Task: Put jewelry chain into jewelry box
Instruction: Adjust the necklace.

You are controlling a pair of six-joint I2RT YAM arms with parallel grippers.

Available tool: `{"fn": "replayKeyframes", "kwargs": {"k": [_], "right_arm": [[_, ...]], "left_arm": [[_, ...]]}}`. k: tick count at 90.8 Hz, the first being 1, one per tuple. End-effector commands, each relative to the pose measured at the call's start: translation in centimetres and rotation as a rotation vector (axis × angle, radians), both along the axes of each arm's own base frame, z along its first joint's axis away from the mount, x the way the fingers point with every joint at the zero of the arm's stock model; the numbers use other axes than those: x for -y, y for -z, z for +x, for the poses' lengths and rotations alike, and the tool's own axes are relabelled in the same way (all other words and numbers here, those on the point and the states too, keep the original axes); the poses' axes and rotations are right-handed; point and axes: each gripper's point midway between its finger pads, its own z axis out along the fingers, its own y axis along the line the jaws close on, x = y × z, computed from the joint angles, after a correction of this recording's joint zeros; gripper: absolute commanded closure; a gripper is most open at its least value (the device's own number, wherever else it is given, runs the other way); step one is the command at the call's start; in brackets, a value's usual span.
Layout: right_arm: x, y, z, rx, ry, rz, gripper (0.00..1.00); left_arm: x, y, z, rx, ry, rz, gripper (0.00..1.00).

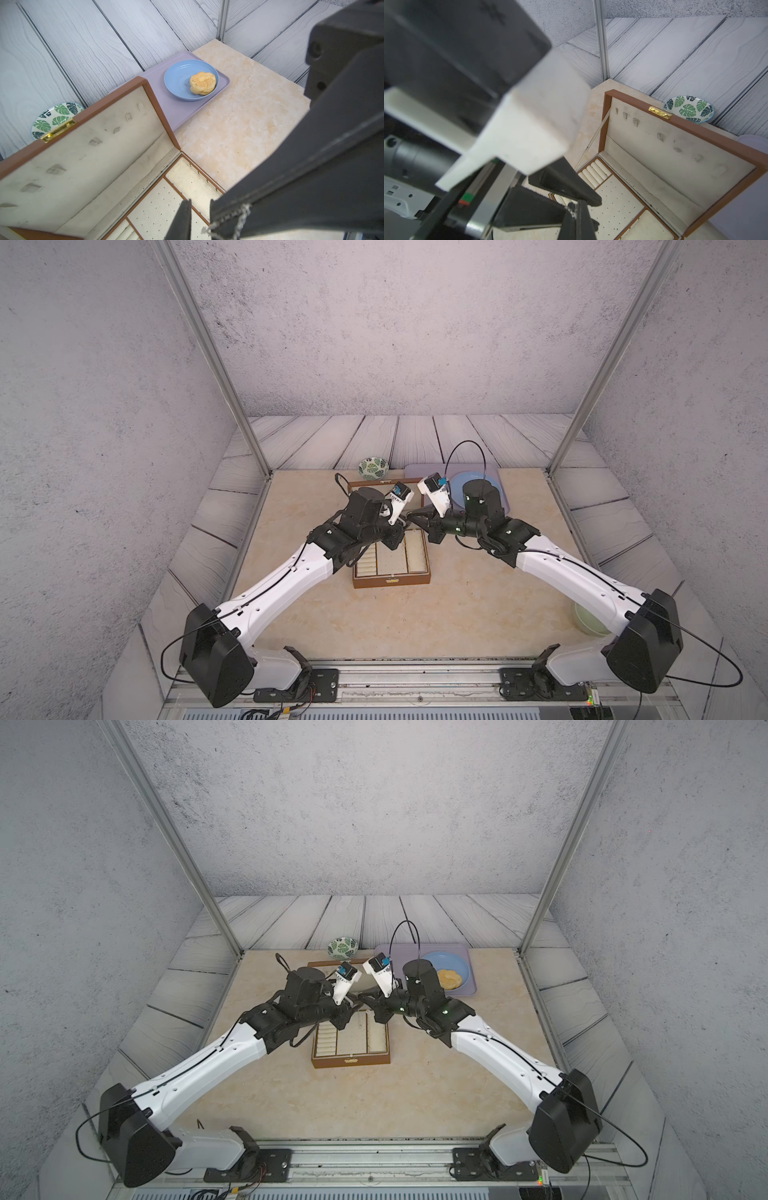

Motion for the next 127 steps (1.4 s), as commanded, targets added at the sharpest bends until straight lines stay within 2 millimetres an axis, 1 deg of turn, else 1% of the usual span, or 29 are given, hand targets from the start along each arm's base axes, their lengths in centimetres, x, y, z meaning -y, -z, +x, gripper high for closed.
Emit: {"fn": "replayKeyframes", "kwargs": {"k": [1,25,46,67,74,80,99,110,121,127], "right_arm": [[0.0,-1.8,-0.7,0.029,-0.015,0.020,1.00],[0.3,-1.9,-0.6,0.038,0.000,0.019,1.00],[0.4,-1.9,-0.5,0.041,0.010,0.022,1.00],[0.6,-1.8,-0.4,0.043,0.029,0.019,1.00],[0.6,-1.8,-0.3,0.046,0.031,0.020,1.00],[0.6,-1.7,-0.3,0.043,0.034,0.020,1.00],[1.1,-1.0,0.5,0.043,0.084,0.002,1.00],[1.0,-0.4,1.4,0.044,0.113,-0.001,1.00],[0.9,0.4,2.6,0.036,0.146,-0.005,1.00],[0.7,0.9,3.2,0.030,0.158,-0.003,1.00]], "left_arm": [[0.5,0.0,0.4,0.013,0.005,-0.020,0.80],[0.3,1.1,0.2,-0.004,0.004,-0.007,0.81],[0.0,1.5,0.0,-0.010,-0.002,-0.001,0.82],[-0.2,1.9,0.0,-0.015,-0.012,0.011,0.88],[-0.3,2.1,0.0,-0.017,-0.011,0.013,0.92],[-0.4,2.0,0.0,-0.015,-0.014,0.014,1.00],[-1.2,1.9,0.2,-0.002,-0.042,0.039,1.00],[-1.9,2.3,0.8,-0.005,-0.065,0.059,1.00],[-2.9,2.5,2.0,-0.011,-0.101,0.072,1.00],[-3.2,3.0,2.8,-0.026,-0.114,0.085,1.00]]}}
